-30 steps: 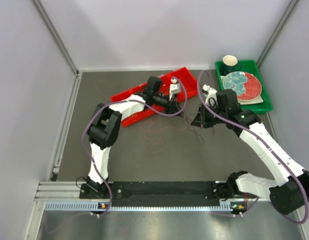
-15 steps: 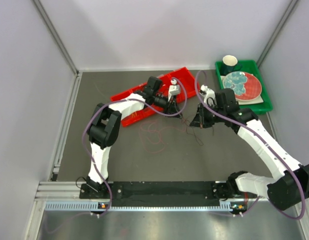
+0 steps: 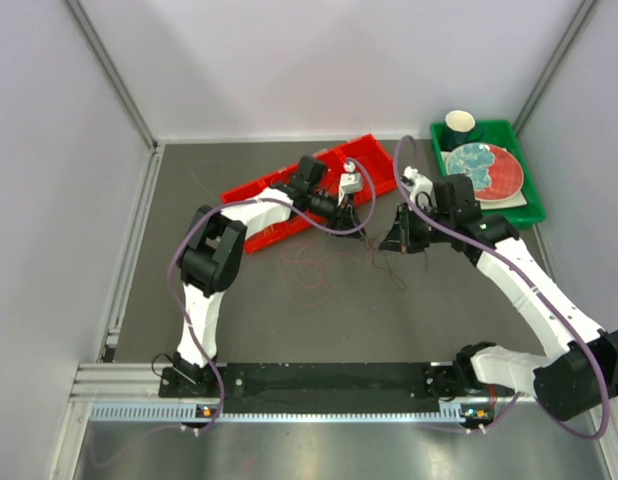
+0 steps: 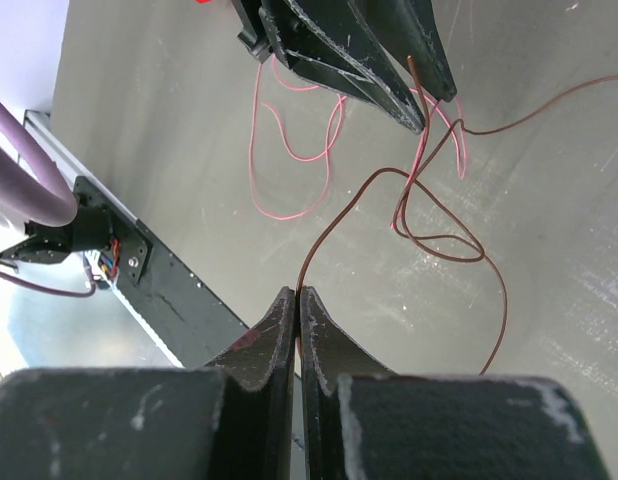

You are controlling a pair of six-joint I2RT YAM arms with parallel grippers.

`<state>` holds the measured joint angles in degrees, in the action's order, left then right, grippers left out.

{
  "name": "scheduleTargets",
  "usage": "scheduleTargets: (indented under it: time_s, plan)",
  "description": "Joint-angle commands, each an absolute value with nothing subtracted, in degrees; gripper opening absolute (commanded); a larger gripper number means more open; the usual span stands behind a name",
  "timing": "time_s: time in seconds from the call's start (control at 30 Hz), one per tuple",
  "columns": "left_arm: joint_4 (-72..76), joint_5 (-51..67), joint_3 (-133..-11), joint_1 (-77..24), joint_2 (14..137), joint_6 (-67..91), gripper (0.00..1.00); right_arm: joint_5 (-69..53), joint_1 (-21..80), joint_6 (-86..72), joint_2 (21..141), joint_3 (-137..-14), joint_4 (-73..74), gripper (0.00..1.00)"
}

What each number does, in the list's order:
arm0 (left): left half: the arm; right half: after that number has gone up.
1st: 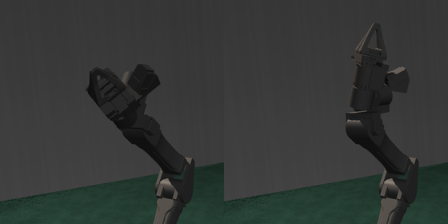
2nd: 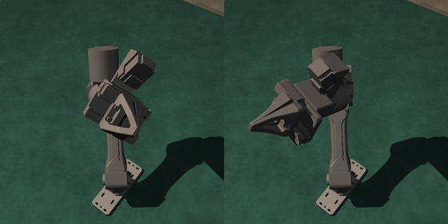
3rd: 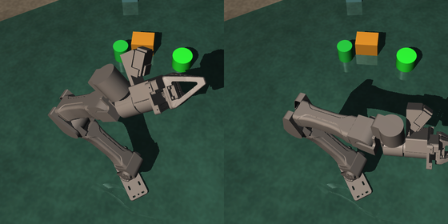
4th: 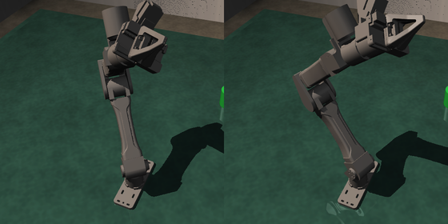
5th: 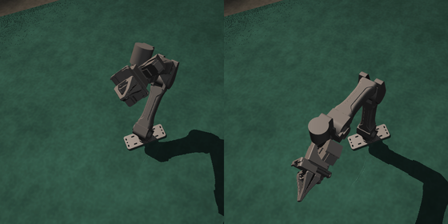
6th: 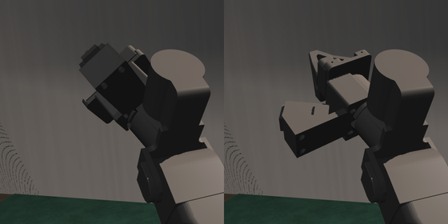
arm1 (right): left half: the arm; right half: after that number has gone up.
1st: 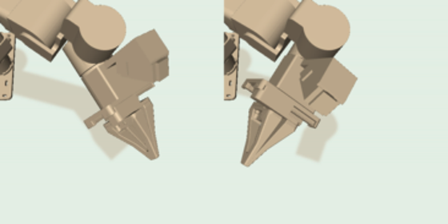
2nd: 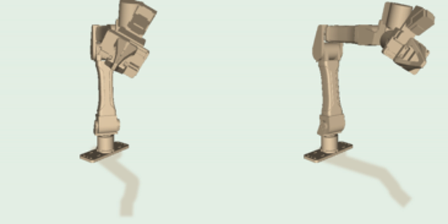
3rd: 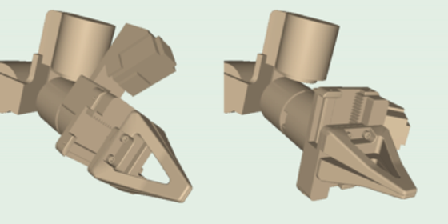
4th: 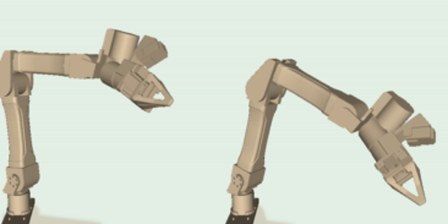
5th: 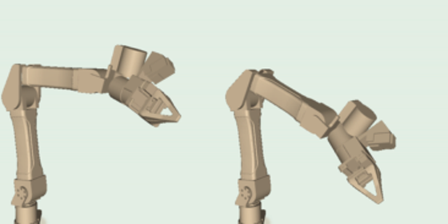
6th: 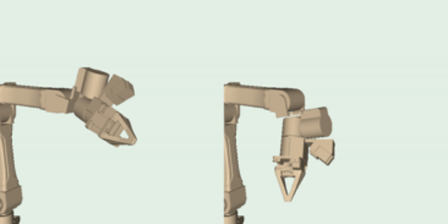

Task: Untangle the cables

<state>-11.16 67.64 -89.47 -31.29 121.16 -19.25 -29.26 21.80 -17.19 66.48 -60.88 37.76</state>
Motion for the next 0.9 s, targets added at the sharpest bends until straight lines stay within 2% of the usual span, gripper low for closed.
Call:
scheduleTargets:
  time_s: [0.0, 0.13, 0.23, 0.27, 0.37, 0.47, 0.73, 0.87]
  plan:
    - [-9.7, 68.8, -90.2, -31.6, 121.5, -20.2, 0.29, -31.0, 20.8, -17.6, 65.9, -64.0, 36.2, 0.0]
    - [-8.3, 68.2, -89.3, -31.6, 121.0, -19.3, 0.36, -31.3, 20.8, -17.8, 65.9, -63.5, 35.9, 0.0]
    - [-7.3, 68.4, -89.0, -31.6, 120.8, -18.5, 0.36, -31.3, 20.8, -17.8, 65.9, -63.5, 35.8, 0.0]
    - [-7.2, 68.5, -89.0, -31.6, 120.8, -18.5, 0.34, -31.3, 20.7, -17.8, 65.9, -63.5, 35.8, 0.0]
    - [-7.6, 68.9, -89.3, -31.7, 121.2, -18.4, 0.13, -31.4, 20.8, -17.9, 66.0, -63.5, 35.6, 0.0]
    - [-7.8, 69.0, -89.3, -31.8, 121.5, -18.4, 0.0, -31.4, 20.8, -18.0, 66.0, -63.5, 35.5, 0.0]
    - [-11.3, 65.9, -89.1, -31.3, 120.1, -20.1, 0.0, -29.5, 20.7, -18.1, 65.6, -63.7, 36.5, 0.0]
    - [-14.8, 60.8, -87.9, -29.5, 117.2, -20.3, 0.0, -21.1, 20.8, -18.5, 64.3, -64.3, 38.4, 0.0]
